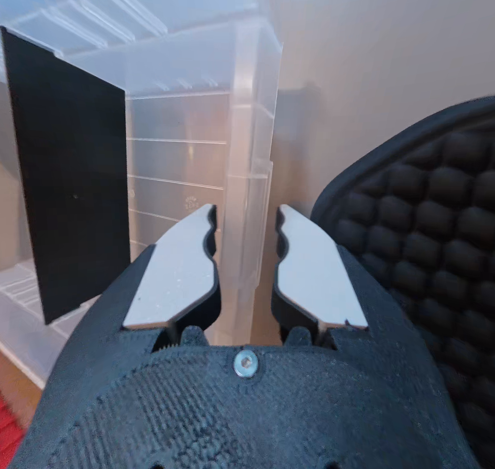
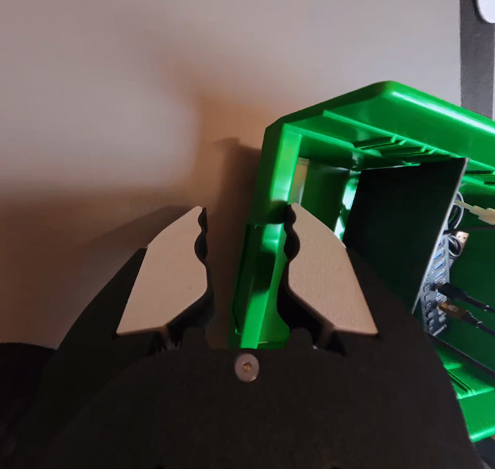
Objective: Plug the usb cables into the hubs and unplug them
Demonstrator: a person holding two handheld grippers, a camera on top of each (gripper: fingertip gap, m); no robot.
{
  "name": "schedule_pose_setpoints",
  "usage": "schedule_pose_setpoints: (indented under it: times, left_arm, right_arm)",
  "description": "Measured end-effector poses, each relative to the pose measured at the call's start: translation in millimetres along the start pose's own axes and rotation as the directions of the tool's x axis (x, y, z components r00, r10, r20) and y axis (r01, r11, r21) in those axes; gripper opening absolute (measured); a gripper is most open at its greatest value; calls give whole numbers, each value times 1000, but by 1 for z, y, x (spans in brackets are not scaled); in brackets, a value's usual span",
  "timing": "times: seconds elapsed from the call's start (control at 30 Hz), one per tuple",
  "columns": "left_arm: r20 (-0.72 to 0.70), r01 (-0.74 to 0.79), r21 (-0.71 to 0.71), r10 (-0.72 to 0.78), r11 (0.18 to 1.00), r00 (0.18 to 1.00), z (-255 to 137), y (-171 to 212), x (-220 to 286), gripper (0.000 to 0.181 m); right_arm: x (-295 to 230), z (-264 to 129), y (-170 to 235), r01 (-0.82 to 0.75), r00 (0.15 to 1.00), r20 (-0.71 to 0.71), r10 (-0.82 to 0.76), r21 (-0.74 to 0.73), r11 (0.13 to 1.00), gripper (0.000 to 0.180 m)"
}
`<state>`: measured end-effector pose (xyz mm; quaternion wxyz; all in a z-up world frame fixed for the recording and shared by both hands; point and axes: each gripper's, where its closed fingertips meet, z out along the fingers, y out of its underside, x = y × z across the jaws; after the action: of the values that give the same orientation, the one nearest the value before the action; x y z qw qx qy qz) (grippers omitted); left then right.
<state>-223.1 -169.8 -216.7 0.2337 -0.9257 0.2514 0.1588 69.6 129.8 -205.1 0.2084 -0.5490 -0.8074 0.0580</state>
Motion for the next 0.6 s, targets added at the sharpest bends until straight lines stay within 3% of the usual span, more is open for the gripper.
schedule_pose_setpoints:
  times: [0.03, 0.1, 0.13, 0.37, 0.53, 0.6]
  left_arm:
    - [16, -41, -30, 42, 999, 999, 4, 2, -2, 33]
    - [31, -118, -27, 119, 993, 992, 10, -6, -4, 31]
    - [37, -132, -7, 132, 991, 991, 12, -13, -4, 30]
    - [56, -251, 74, 247, 965, 967, 27, -61, 1, 30]
    - [88, -364, 198, 354, 910, 931, 35, -120, 22, 34]
    - [124, -356, 287, 334, 889, 934, 29, -148, 31, 35]
  right_arm:
    - [3, 4, 0, 15, 1000, -12, -16, -21, 1000, 52]
    - [17, 8, 0, 94, 988, -118, -98, -40, 995, 30]
    - [18, 8, -2, 152, 977, -143, -156, -34, 988, 28]
    - [-15, -3, -4, 299, 944, -168, -285, 70, 952, 29]
    - [-71, -19, -18, 391, 916, -162, -366, 172, 904, 28]
    - [-95, -35, -34, 348, 936, -153, -316, 278, 895, 28]
